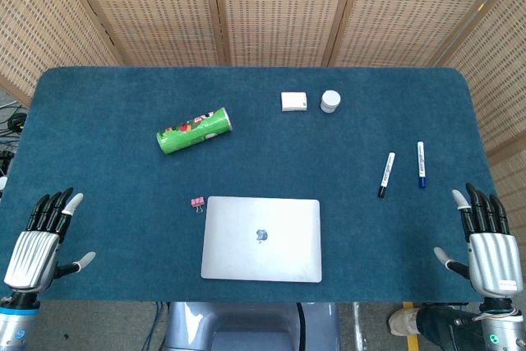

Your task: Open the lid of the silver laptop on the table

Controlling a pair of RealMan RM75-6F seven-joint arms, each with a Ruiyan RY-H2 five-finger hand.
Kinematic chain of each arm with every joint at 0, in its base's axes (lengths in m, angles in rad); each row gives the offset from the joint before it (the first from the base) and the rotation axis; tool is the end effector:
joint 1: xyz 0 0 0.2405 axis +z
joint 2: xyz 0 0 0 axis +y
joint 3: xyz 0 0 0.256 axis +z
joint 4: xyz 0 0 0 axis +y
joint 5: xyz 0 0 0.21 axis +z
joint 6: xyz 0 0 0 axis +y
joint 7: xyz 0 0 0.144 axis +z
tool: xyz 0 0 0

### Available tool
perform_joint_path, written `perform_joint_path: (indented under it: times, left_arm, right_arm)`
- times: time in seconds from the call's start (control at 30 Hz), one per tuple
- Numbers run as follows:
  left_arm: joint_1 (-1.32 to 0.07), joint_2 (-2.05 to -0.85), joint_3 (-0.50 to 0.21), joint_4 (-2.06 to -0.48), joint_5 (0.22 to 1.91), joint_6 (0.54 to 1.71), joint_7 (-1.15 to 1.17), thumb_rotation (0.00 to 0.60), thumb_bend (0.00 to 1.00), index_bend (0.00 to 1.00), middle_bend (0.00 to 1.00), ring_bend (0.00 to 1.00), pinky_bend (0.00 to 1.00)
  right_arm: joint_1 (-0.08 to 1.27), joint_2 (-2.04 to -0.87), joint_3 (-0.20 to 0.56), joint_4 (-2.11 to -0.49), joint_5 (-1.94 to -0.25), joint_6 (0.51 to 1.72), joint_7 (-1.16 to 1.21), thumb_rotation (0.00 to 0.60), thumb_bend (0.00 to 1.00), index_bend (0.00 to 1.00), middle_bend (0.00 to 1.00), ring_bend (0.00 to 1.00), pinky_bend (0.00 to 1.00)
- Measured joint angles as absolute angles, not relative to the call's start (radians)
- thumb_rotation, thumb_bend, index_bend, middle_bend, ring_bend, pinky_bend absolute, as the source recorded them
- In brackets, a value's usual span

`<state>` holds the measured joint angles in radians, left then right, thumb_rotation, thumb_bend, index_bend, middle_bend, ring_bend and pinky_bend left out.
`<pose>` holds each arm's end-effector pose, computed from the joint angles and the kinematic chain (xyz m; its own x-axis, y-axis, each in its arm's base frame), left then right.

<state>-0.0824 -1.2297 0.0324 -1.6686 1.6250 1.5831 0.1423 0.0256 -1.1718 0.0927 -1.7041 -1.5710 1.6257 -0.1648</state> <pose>-0.2731 0.1600 0.1179 0.3750 -0.0184 0.9268 0.9183 -0.1293 -0.3742 -0.2792 -0.1689 0.1580 0.4094 0.1568 0.8988 -0.9092 -0.0116 0.4162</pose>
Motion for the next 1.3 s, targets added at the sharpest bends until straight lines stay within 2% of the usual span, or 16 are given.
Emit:
perform_joint_path:
  times: [0.33,0.53,0.83,0.97,1.13,1.3]
  left_arm:
    - [-0.082,-1.233,0.031,-1.672,1.636,1.571,0.153,0.6,0.0,0.0,0.0,0.0,0.0]
    - [-0.126,-1.236,0.042,-1.681,1.685,1.502,0.177,0.6,0.0,0.0,0.0,0.0,0.0]
    - [-0.291,-1.283,0.048,-1.643,1.905,1.38,0.159,0.6,0.0,0.0,0.0,0.0,0.0]
    - [-0.381,-1.341,0.044,-1.625,1.982,1.281,0.165,0.6,0.0,0.0,0.0,0.0,0.0]
    - [-0.47,-1.421,0.028,-1.632,1.977,1.121,0.211,0.6,0.0,0.0,0.0,0.0,0.0]
    - [-0.554,-1.56,-0.001,-1.599,1.946,0.992,0.287,0.6,0.0,0.0,0.0,0.0,0.0]
  right_arm:
    - [0.024,-1.168,0.093,-1.709,-1.571,1.627,-0.158,0.6,0.0,0.0,0.0,0.0,0.0]
    - [0.026,-1.165,0.096,-1.712,-1.567,1.623,-0.155,0.6,0.0,0.0,0.0,0.0,0.0]
    - [0.028,-1.167,0.096,-1.715,-1.568,1.62,-0.164,0.6,0.0,0.0,0.0,0.0,0.0]
    - [0.028,-1.168,0.094,-1.716,-1.572,1.62,-0.166,0.6,0.0,0.0,0.0,0.0,0.0]
    - [0.03,-1.17,0.089,-1.715,-1.578,1.614,-0.167,0.6,0.0,0.0,0.0,0.0,0.0]
    - [0.033,-1.17,0.088,-1.714,-1.576,1.607,-0.165,0.6,0.0,0.0,0.0,0.0,0.0]
